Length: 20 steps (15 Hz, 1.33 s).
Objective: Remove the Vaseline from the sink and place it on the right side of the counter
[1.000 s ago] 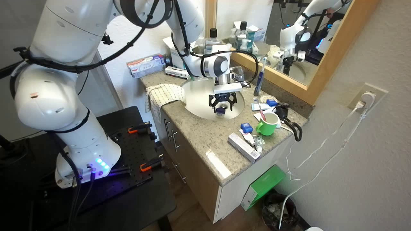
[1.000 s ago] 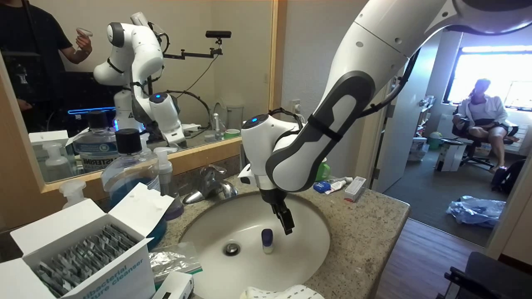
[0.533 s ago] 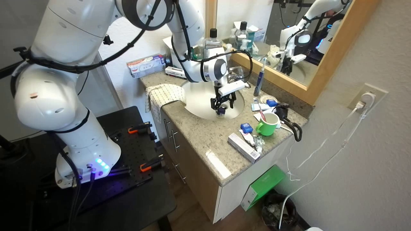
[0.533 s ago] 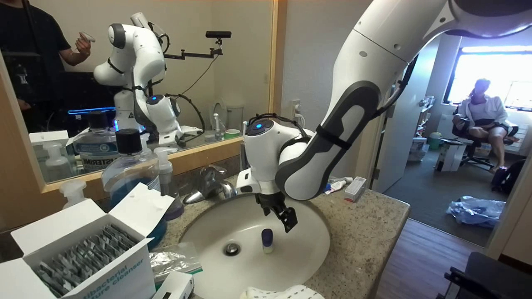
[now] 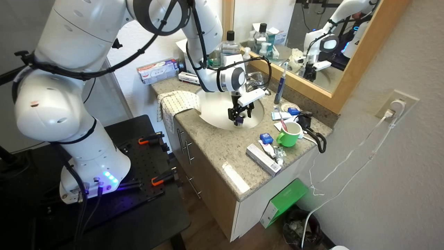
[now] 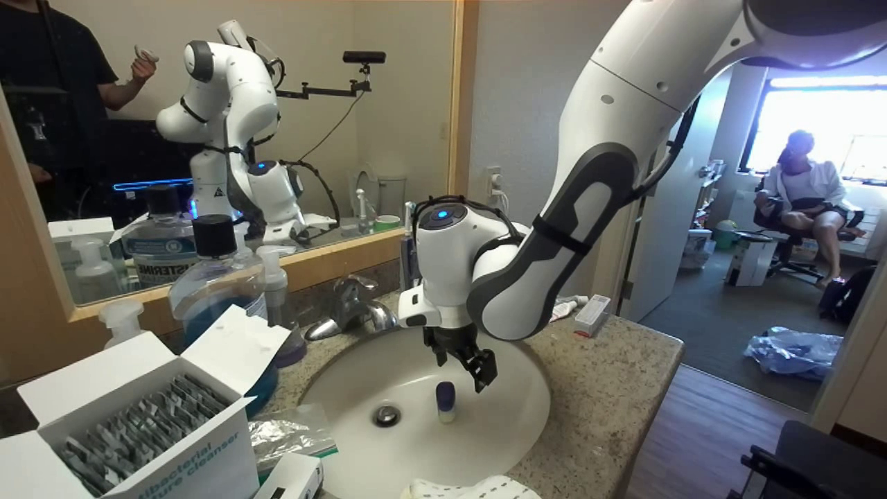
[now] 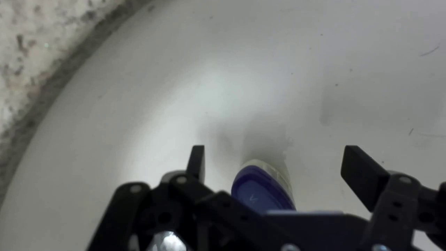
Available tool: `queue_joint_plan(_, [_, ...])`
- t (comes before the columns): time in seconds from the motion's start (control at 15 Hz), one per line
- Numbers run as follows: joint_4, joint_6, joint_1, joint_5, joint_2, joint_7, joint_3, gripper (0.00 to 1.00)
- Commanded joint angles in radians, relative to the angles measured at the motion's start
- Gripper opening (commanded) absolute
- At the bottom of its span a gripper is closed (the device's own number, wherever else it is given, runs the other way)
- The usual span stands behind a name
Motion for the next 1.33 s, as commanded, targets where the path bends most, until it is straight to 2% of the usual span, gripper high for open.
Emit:
queue_joint_plan(0.0, [0.006, -0.019, -0.036, 0.061, 0.010, -0.102, 0.039, 1.00])
queue_joint_plan(0.73, [0.015, 0.109, -0.071, 0.120, 0.024, -0.400, 0.046, 1.00])
queue_joint_plan(1.27, [0.084, 0.007, -0.042, 0.236, 0.088, -0.568, 0.093, 1.00])
